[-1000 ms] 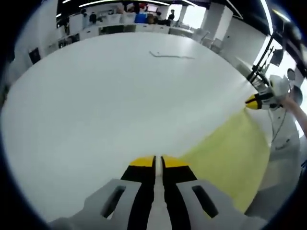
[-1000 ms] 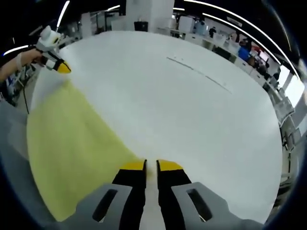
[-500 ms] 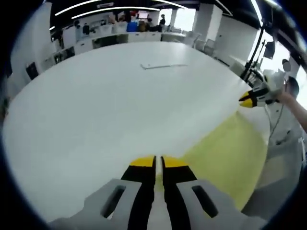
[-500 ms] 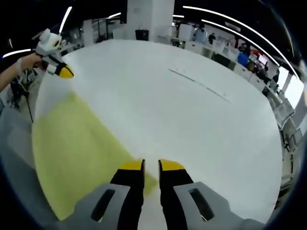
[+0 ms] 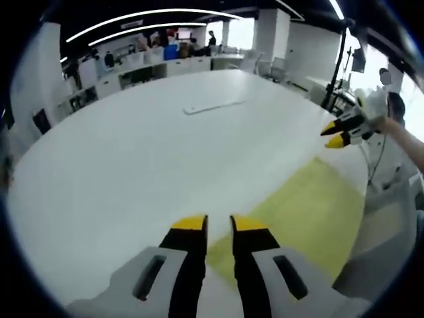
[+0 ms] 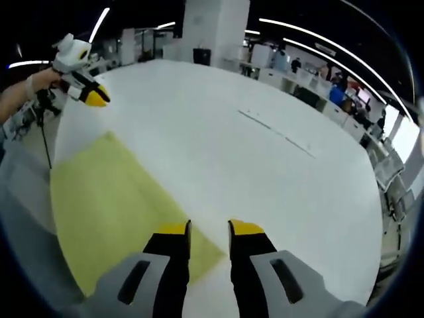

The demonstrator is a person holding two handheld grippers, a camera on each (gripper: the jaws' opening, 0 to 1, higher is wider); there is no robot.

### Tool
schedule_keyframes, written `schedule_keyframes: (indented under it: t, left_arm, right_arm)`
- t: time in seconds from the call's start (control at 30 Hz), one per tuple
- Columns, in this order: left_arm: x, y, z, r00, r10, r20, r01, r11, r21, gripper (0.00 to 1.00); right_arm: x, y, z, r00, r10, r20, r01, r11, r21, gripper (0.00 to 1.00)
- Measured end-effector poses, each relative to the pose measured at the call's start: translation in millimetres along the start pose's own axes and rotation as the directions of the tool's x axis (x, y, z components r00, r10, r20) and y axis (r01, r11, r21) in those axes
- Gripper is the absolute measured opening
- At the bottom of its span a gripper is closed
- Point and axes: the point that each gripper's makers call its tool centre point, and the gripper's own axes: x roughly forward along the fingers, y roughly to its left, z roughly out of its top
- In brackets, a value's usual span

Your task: Fold the garment on the visible template until the final outline fits inside the template.

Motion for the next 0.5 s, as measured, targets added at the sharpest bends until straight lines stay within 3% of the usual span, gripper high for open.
schedule_keyframes:
  t: [0.27,0.5]
  left_arm:
    - [-6,-12.6,1.4,1.000,-0.013,-0.001,0.013,0.999,0.048,0.35]
    - [-10,-26.2,-3.7,0.999,-0.042,-0.005,0.043,0.997,0.065,0.47]
  right_arm:
    - [-8,7,7.2,0.999,0.008,0.038,-0.007,1.000,-0.008,0.29]
    - [-11,17,7.3,0.999,0.005,0.045,-0.003,0.998,-0.057,0.43]
